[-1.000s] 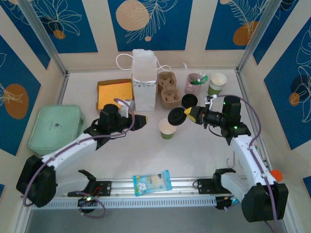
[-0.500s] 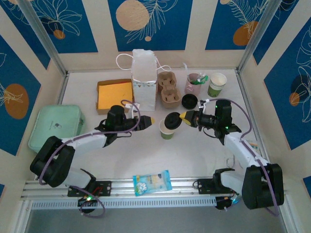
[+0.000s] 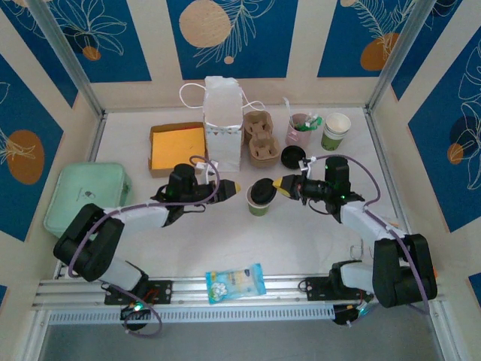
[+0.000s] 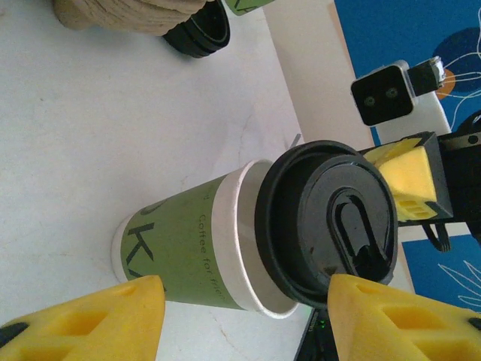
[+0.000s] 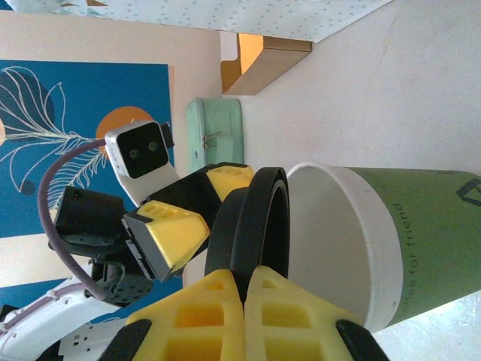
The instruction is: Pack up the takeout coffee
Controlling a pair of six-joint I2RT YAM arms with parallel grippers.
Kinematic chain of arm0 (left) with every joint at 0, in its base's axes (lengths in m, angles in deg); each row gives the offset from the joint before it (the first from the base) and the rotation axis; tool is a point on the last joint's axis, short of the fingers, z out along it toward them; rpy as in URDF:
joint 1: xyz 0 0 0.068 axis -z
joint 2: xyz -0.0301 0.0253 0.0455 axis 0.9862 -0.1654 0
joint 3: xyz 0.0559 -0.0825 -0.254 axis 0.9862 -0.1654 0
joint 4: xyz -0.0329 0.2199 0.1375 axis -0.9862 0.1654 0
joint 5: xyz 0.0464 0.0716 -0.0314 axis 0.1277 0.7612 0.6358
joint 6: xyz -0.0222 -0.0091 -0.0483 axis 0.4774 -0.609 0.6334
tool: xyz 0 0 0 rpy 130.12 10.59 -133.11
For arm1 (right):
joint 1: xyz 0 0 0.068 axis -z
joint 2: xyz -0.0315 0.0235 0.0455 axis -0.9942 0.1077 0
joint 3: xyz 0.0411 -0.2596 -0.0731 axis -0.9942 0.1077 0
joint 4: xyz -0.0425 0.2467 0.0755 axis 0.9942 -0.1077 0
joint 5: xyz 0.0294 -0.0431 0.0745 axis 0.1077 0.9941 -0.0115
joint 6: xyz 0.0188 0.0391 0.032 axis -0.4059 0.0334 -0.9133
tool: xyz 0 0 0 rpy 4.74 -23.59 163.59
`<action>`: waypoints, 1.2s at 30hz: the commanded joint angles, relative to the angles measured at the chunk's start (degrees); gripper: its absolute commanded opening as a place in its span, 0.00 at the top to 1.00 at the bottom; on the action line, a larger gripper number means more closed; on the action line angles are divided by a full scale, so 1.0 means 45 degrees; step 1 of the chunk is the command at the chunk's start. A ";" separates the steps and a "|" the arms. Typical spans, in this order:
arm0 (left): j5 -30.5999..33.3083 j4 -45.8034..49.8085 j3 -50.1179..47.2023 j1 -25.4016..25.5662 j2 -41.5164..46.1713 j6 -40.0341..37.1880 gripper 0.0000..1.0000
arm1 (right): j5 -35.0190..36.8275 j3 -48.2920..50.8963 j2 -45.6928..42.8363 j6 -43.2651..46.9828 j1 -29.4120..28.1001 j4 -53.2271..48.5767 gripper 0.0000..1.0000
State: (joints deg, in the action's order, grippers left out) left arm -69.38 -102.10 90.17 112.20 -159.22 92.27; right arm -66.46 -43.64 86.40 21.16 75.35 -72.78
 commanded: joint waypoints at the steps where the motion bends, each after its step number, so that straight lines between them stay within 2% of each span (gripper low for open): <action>1: -0.0307 -0.0730 -0.0056 -0.0041 -0.0170 0.0204 0.41 | 0.0092 0.0226 0.0129 0.0451 -0.0130 0.0201 0.94; 15: -0.0040 -0.0305 -0.0031 0.0176 0.0000 -0.0127 0.42 | 0.0660 0.0008 0.0544 0.1417 -0.0325 -0.0538 0.93; 36: 0.0330 0.0684 0.0325 0.0401 0.0303 -0.0708 0.42 | 0.1688 -0.0501 0.0195 0.2827 -0.0491 -0.2717 0.85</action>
State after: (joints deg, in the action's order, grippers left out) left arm -68.68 -100.53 90.17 113.39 -159.33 90.91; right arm -60.85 -45.09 88.17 31.54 73.64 -80.91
